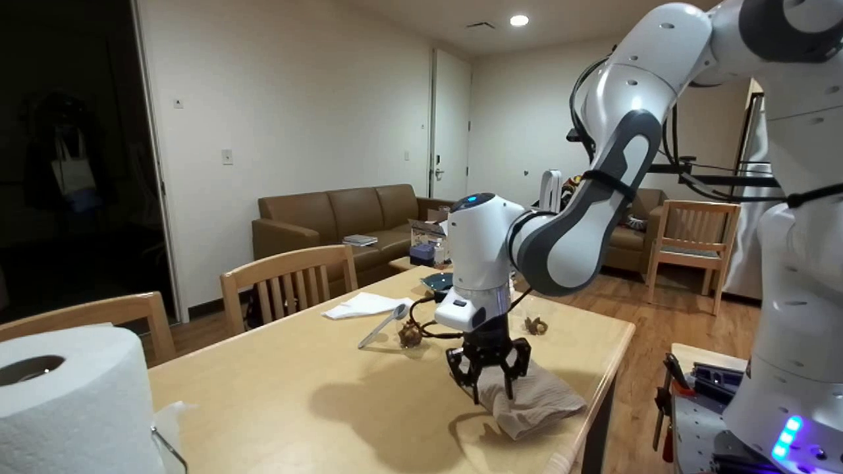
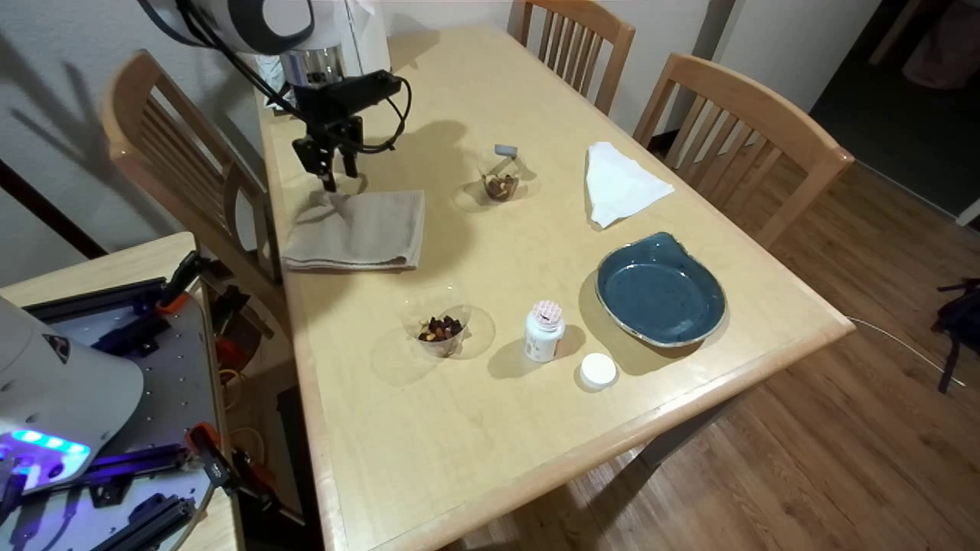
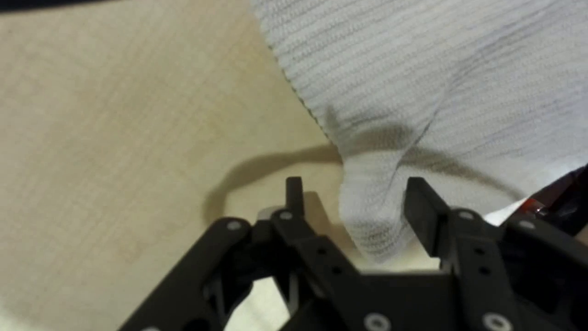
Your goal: Move the spoon from the white towel to the table then use the towel to wipe the table
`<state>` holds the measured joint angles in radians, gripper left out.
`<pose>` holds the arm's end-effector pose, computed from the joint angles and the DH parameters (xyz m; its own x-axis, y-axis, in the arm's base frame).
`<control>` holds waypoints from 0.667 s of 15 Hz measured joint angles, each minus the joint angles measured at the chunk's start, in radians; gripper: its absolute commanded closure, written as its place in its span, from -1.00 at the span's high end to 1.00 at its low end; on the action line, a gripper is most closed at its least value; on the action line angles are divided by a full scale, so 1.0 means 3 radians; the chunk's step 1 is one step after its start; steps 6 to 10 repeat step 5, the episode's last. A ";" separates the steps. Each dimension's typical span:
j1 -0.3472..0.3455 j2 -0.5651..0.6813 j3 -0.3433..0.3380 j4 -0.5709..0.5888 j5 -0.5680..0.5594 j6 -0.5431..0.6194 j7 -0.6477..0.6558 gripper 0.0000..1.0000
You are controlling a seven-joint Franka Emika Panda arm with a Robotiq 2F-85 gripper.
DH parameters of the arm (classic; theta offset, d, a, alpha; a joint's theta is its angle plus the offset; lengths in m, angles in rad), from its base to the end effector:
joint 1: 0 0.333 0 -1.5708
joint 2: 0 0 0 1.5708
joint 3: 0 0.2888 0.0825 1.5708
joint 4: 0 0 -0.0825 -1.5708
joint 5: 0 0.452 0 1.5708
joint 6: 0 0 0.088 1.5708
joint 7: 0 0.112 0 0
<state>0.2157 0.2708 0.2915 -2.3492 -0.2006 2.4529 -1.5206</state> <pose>0.4531 0.2638 0.1197 -0.5808 0.8134 -0.0331 0.8075 0.5705 -0.1496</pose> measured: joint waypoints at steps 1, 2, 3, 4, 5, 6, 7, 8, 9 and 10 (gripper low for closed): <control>0.0060 -0.0033 0.0010 0.0043 -0.0016 -0.0096 0.0084 0.94; 0.0115 -0.0073 0.0028 0.0076 -0.0016 -0.0148 0.0159 1.00; 0.0162 -0.0122 0.0051 0.0101 -0.0015 -0.0174 0.0229 1.00; 0.0196 -0.0177 0.0082 0.0115 -0.0011 -0.0178 0.0298 0.81; 0.0215 -0.0213 0.0100 0.0119 -0.0010 -0.0179 0.0309 0.96; 0.0215 -0.0213 0.0100 0.0119 -0.0010 -0.0179 0.0309 0.96; 0.0215 -0.0213 0.0100 0.0119 -0.0010 -0.0179 0.0309 0.96; 0.0215 -0.0213 0.0100 0.0119 -0.0010 -0.0179 0.0309 0.96; 0.0215 -0.0213 0.0100 0.0119 -0.0010 -0.0179 0.0309 0.96; 0.0215 -0.0213 0.0100 0.0119 -0.0010 -0.0179 0.0309 0.96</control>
